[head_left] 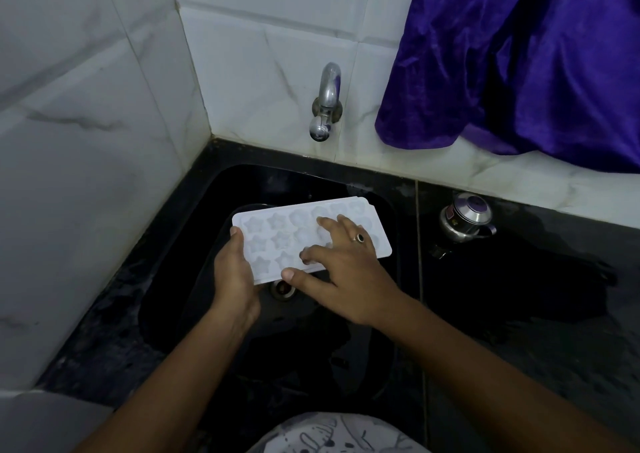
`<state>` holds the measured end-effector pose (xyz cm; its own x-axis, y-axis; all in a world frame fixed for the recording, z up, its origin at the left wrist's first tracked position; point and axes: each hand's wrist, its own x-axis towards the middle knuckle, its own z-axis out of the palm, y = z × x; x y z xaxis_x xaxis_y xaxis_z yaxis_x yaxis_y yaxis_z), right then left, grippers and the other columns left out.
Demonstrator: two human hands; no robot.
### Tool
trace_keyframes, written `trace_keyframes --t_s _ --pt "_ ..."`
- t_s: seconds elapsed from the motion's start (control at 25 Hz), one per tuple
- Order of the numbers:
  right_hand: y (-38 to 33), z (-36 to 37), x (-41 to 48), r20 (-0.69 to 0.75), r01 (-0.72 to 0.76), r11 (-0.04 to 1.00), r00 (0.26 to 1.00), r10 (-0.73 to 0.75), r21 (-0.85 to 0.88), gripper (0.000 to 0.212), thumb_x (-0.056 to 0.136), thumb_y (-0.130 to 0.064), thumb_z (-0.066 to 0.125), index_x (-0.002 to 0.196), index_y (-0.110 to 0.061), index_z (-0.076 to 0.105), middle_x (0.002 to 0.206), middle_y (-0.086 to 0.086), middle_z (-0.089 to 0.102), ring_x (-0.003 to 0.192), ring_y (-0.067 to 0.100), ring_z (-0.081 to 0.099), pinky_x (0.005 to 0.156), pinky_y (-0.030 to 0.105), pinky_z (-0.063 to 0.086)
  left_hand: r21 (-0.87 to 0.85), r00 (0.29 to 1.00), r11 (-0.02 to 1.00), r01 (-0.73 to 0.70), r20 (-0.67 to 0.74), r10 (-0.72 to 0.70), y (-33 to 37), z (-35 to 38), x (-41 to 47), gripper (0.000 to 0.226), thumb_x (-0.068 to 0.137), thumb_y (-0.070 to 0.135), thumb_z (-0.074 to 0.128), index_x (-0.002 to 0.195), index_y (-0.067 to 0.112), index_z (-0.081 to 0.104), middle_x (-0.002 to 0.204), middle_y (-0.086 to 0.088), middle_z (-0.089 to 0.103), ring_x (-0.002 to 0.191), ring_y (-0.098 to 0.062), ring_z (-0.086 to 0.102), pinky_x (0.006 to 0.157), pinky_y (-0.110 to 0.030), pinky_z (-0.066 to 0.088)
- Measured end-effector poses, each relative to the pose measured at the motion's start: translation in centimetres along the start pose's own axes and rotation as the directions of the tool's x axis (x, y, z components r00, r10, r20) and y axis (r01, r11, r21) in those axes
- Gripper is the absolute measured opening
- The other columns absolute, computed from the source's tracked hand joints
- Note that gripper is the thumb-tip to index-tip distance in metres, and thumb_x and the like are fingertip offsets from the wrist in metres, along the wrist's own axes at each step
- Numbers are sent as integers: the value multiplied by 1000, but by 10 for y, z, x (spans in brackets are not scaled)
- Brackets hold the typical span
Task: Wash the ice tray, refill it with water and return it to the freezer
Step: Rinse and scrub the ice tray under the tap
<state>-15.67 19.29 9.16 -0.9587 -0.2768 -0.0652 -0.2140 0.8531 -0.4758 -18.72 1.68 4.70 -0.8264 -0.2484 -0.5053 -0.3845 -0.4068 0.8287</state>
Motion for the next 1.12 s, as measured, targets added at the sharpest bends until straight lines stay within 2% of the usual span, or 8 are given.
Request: trace_keyframes --t_s 0.2,0.32,0.4,0.52,0.64,0.8,0.96,1.12 --pt "12 -8 13 20 147 939 989 -148 -310 65 91 -82 34 124 -38 68 169 8 25 158 34 6 124 63 -2 -6 1000 1000 18 -13 -18 1 3 7 47 112 51 40 116 19 75 103 -2 84 91 -23 82 77 -40 61" --pt "5 -5 20 -9 68 994 998 -68 -81 69 87 -85 36 116 -33 70 169 6 24 158 29 5 126 58 -2 -23 1000 1000 14 -11 -15 5 4 11 46 112 51 41 114 20 75 101 -1 84 89 -21 82 69 -34 62" --pt "3 0 21 14 44 999 999 -44 -18 72 86 -87 34 117 -32 70 169 6 23 158 28 3 126 56 -3 -36 1000 999 14 -18 -14 7 3 14 46 112 51 41 111 20 75 98 0 84 86 -20 82 60 -28 63" --pt "9 -4 20 83 84 988 994 -73 -128 73 86 -86 30 124 -37 68 169 6 22 158 30 3 125 59 -6 -11 999 1000 26 -32 -27 3 0 15 46 111 52 41 110 21 75 96 0 84 84 -20 82 58 -28 63" --pt "14 -9 18 106 195 923 980 -169 -331 68 91 -82 31 131 -38 65 168 9 24 158 36 7 124 64 -3 -2 999 999 44 -33 -44 -2 0 14 46 111 53 41 111 21 75 98 -1 84 86 -21 82 67 -34 63" --pt "11 -14 19 143 104 987 986 -86 -123 73 86 -86 27 125 -38 66 168 6 23 158 30 4 125 60 -3 -13 998 999 45 -31 -45 -1 1 16 47 111 53 42 111 19 75 99 -2 84 86 -22 82 65 -34 62" --pt "7 -14 22 209 115 963 976 -64 -243 70 90 -82 31 133 -37 63 171 9 16 159 31 -1 125 60 -7 -24 998 998 58 -19 -59 0 3 14 48 112 51 41 111 18 75 96 -3 84 82 -22 82 55 -30 62" --pt "5 -18 24 184 104 978 980 -70 -180 77 86 -88 25 130 -39 65 172 7 13 159 29 -5 125 61 -6 -18 999 999 46 -17 -46 3 1 15 47 112 52 40 113 19 75 101 -3 84 88 -22 82 63 -32 63"
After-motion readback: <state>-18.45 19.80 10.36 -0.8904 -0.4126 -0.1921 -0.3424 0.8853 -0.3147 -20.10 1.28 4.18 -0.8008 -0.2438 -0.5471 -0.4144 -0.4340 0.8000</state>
